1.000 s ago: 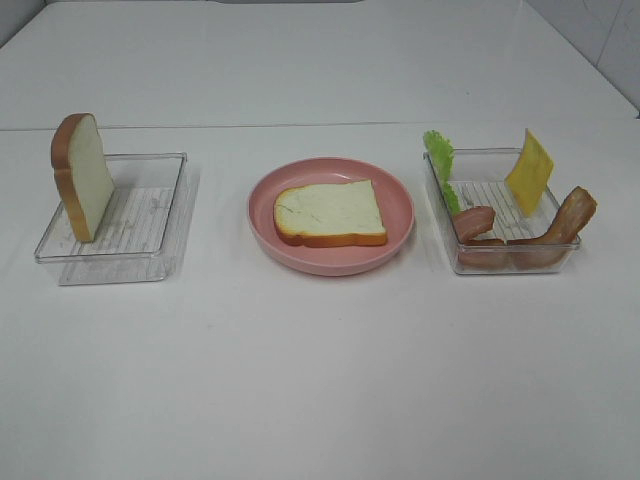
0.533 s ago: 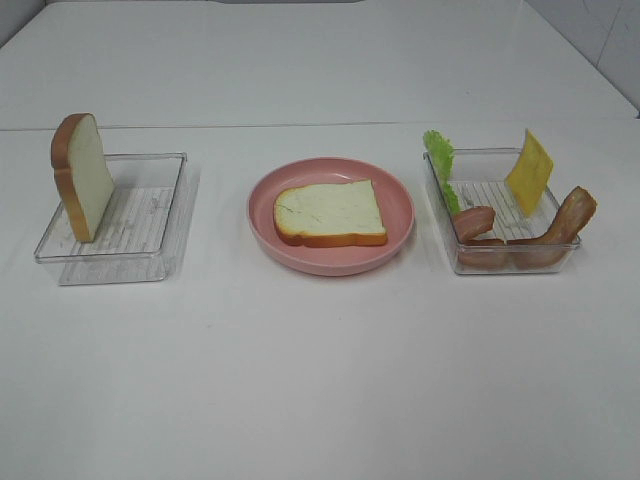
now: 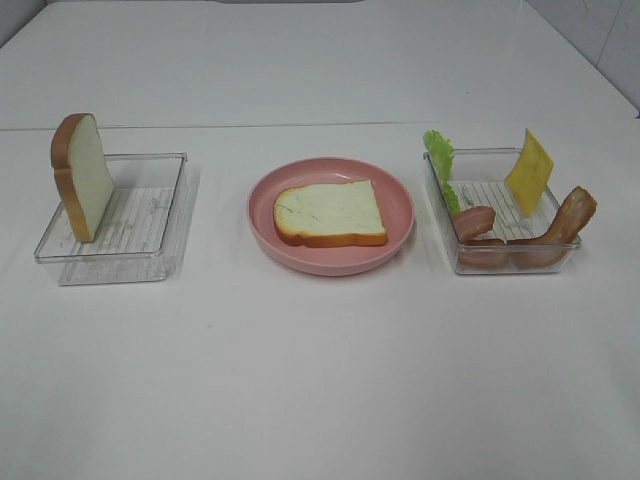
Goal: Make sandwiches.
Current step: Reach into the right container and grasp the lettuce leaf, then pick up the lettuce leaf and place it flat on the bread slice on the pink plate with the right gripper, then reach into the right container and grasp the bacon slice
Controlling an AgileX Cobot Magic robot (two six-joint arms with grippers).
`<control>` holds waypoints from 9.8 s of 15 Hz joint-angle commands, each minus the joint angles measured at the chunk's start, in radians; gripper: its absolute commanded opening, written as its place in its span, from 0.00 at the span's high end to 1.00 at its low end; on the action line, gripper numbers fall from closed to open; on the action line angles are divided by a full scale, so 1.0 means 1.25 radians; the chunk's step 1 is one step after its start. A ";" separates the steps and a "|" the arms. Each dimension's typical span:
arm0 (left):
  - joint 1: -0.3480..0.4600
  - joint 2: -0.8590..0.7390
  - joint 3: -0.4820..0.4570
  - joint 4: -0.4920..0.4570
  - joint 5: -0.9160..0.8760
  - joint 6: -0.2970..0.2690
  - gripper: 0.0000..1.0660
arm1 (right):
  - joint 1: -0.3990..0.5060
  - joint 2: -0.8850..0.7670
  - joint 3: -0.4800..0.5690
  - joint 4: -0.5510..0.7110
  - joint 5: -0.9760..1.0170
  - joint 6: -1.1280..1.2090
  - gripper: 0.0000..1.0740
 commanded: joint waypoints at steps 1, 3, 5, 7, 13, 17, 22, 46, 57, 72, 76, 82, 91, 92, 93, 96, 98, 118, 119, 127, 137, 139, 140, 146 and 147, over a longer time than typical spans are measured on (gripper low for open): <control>-0.003 -0.015 0.000 -0.001 -0.008 -0.008 0.11 | -0.002 0.141 -0.092 -0.006 -0.026 0.038 0.19; -0.003 -0.015 0.000 -0.001 -0.008 -0.008 0.11 | -0.002 0.326 -0.258 -0.009 -0.027 0.037 0.10; -0.003 -0.015 0.000 -0.001 -0.008 -0.008 0.11 | -0.002 0.425 -0.346 -0.010 -0.040 0.044 0.10; -0.003 -0.015 0.000 -0.001 -0.009 -0.008 0.11 | -0.001 0.582 -0.491 -0.008 -0.038 0.036 0.10; -0.003 -0.015 0.000 -0.001 -0.009 -0.008 0.11 | 0.128 0.867 -0.763 -0.036 -0.002 0.092 0.10; -0.003 -0.015 0.000 -0.001 -0.009 -0.008 0.11 | 0.177 1.046 -0.944 -0.028 0.042 0.117 0.10; -0.003 -0.015 0.000 -0.001 -0.009 -0.008 0.11 | 0.175 1.151 -0.984 -0.056 0.027 0.118 0.10; -0.003 -0.015 0.000 -0.001 -0.009 -0.008 0.11 | 0.174 1.220 -0.984 -0.095 0.006 0.099 0.89; -0.003 -0.015 0.000 -0.001 -0.009 -0.012 0.11 | 0.175 1.060 -0.984 -0.035 0.111 0.098 1.00; -0.003 -0.015 0.000 -0.002 -0.009 -0.012 0.11 | 0.176 1.142 -0.701 0.751 -0.154 -0.322 1.00; -0.003 -0.015 0.000 -0.002 -0.009 -0.012 0.11 | 0.176 1.150 -0.701 0.635 -0.191 -0.259 1.00; -0.003 -0.015 0.000 -0.002 -0.009 -0.012 0.11 | 0.176 1.150 -0.701 0.543 -0.188 -0.213 1.00; -0.003 -0.015 0.000 -0.002 -0.009 -0.012 0.11 | 0.176 1.120 -0.704 0.432 -0.157 -0.156 0.25; -0.003 -0.015 0.000 -0.002 -0.009 -0.012 0.11 | 0.176 1.085 -0.704 0.391 -0.144 -0.145 0.25; -0.003 -0.015 0.000 -0.002 -0.009 -0.012 0.11 | 0.176 1.060 -0.704 0.374 -0.138 -0.130 0.25; -0.003 -0.015 0.000 -0.002 -0.009 -0.012 0.11 | 0.176 0.992 -0.704 0.332 -0.103 -0.103 0.25; -0.003 -0.015 0.000 -0.002 -0.009 -0.012 0.11 | 0.176 0.937 -0.704 0.218 -0.032 0.004 0.25; -0.003 -0.015 0.000 -0.002 -0.009 -0.012 0.11 | 0.070 1.007 -0.561 0.088 -0.086 0.028 0.27; -0.003 -0.015 0.000 -0.002 -0.009 -0.012 0.11 | 0.070 1.010 -0.561 0.089 -0.086 0.028 0.27; -0.003 -0.015 0.000 -0.002 -0.009 -0.012 0.11 | 0.071 1.049 -0.562 0.195 -0.094 -0.022 0.30; -0.003 -0.015 0.000 -0.002 -0.009 -0.012 0.11 | 0.073 1.048 -0.562 0.216 -0.082 -0.049 0.41; -0.003 -0.015 0.000 -0.002 -0.009 -0.012 0.11 | 0.073 1.048 -0.562 0.216 -0.078 -0.047 0.46; -0.003 -0.015 0.000 -0.002 -0.009 -0.012 0.11 | 0.073 1.048 -0.562 0.216 -0.072 -0.047 0.50; -0.003 -0.015 0.000 -0.002 -0.009 -0.012 0.11 | 0.073 1.048 -0.563 0.229 -0.060 -0.047 0.75; -0.003 -0.015 0.000 -0.002 -0.009 -0.012 0.11 | 0.073 1.048 -0.563 0.237 -0.059 -0.047 0.75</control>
